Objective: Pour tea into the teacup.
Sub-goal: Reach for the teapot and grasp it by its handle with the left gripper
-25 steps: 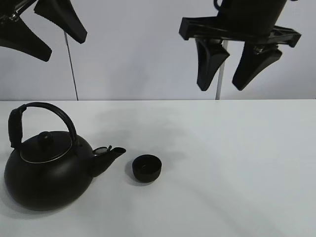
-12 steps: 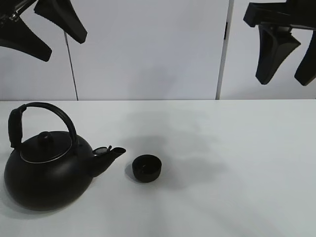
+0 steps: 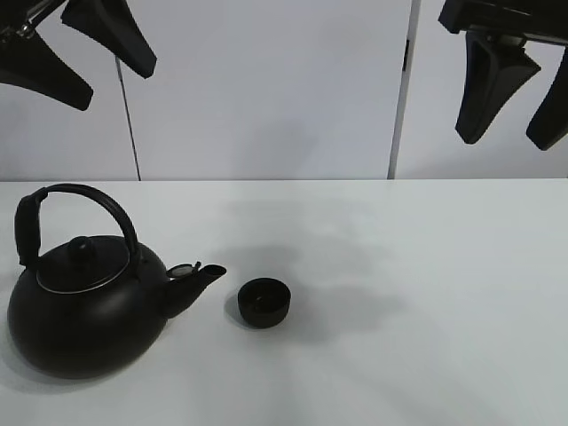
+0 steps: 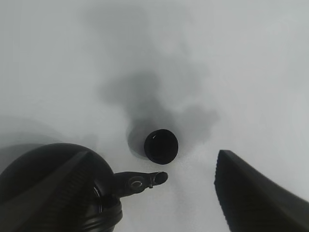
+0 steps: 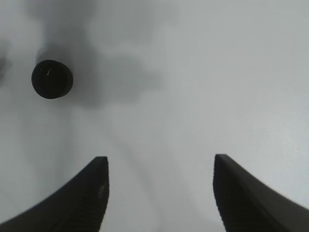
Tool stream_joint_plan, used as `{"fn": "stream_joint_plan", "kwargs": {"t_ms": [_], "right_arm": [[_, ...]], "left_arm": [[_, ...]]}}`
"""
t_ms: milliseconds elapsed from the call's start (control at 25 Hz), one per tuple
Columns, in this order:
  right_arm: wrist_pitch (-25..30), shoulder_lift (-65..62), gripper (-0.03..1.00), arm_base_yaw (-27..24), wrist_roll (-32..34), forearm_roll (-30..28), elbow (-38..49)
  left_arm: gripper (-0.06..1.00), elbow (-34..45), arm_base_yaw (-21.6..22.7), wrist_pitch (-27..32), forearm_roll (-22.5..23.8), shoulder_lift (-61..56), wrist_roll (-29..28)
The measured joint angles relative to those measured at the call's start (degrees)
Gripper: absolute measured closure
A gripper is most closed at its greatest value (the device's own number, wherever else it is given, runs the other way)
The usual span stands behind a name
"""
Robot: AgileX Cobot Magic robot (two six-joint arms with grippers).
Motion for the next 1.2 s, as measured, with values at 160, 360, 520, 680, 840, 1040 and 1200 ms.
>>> {"fn": "stream_joint_plan", "kwargs": {"t_ms": [160, 360, 520, 680, 840, 1040, 1200], "right_arm": [[-0.20, 0.00, 0.54, 0.00, 0.00, 0.09, 0.00], [-0.26, 0.00, 0.54, 0.00, 0.00, 0.09, 0.00], [-0.39, 0.00, 0.54, 0.00, 0.00, 0.09, 0.00], [-0.44, 0.00, 0.54, 0.00, 0.00, 0.09, 0.00], [-0.74, 0.00, 0.54, 0.00, 0.00, 0.09, 0.00], [-2.12, 0.00, 0.54, -0.06, 0.00, 0.09, 0.00], [-2.18, 0.00, 0.54, -0.06, 0.00, 0.09, 0.00]], "left_arm": [[0.43, 0.00, 0.00, 0.00, 0.00, 0.00, 0.00], [0.43, 0.00, 0.00, -0.27, 0.00, 0.00, 0.00], [0.43, 0.00, 0.00, -0.45, 0.00, 0.00, 0.00], [0.43, 0.00, 0.00, -0.45, 0.00, 0.00, 0.00], [0.43, 0.00, 0.00, -0.51, 0.00, 0.00, 0.00], [0.43, 0.00, 0.00, -1.89, 0.00, 0.00, 0.00], [0.43, 0.00, 0.00, -5.38, 0.00, 0.00, 0.00]]}}
